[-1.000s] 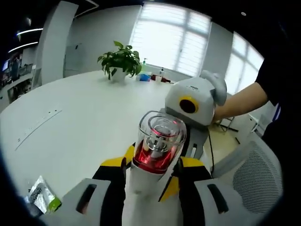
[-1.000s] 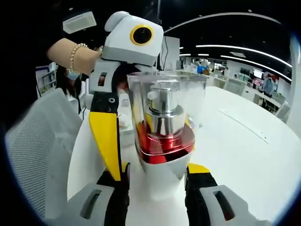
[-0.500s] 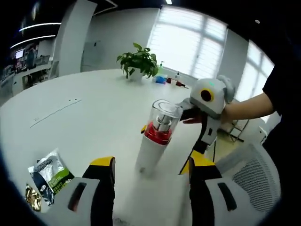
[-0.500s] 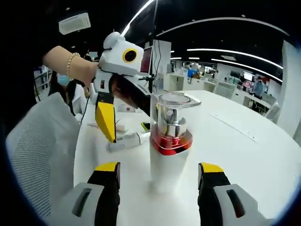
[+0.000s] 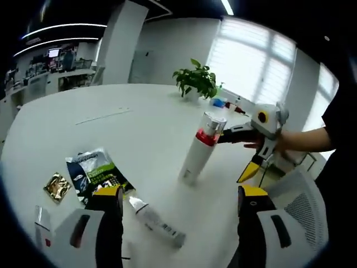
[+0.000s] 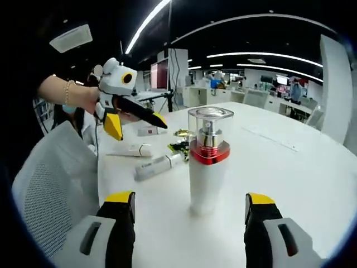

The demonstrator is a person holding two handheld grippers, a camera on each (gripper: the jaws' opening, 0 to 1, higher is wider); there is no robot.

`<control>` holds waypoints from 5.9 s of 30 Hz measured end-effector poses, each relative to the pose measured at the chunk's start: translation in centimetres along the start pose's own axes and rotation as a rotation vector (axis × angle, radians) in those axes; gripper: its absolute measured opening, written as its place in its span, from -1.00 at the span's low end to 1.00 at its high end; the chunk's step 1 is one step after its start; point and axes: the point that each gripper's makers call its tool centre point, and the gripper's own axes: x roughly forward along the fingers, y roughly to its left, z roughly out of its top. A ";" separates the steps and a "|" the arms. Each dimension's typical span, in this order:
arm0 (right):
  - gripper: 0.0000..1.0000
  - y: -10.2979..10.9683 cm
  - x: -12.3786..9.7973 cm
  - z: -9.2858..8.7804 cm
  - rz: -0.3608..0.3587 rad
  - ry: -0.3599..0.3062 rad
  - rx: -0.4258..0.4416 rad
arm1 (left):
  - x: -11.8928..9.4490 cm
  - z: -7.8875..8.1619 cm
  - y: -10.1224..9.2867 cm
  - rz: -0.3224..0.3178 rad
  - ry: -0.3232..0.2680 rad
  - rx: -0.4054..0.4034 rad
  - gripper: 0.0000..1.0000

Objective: Arrange the skincare products in the storage area until every visible bottle or jar stands upright without overlapping.

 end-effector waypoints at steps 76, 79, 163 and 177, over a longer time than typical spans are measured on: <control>0.93 6.4 -6.0 -1.3 -0.117 0.075 0.127 | -14.5 -10.2 3.5 0.324 0.110 -0.126 0.81; 0.93 6.9 -5.7 -1.0 -0.104 0.081 0.111 | -14.4 -10.1 3.5 0.320 0.106 -0.128 0.80; 0.42 23.6 21.7 3.0 0.747 0.409 -0.758 | -13.8 -12.0 4.3 0.419 -0.069 -0.146 0.96; -0.05 23.1 23.2 2.0 0.721 0.470 -0.874 | -13.8 -12.0 4.4 0.417 -0.075 -0.137 0.95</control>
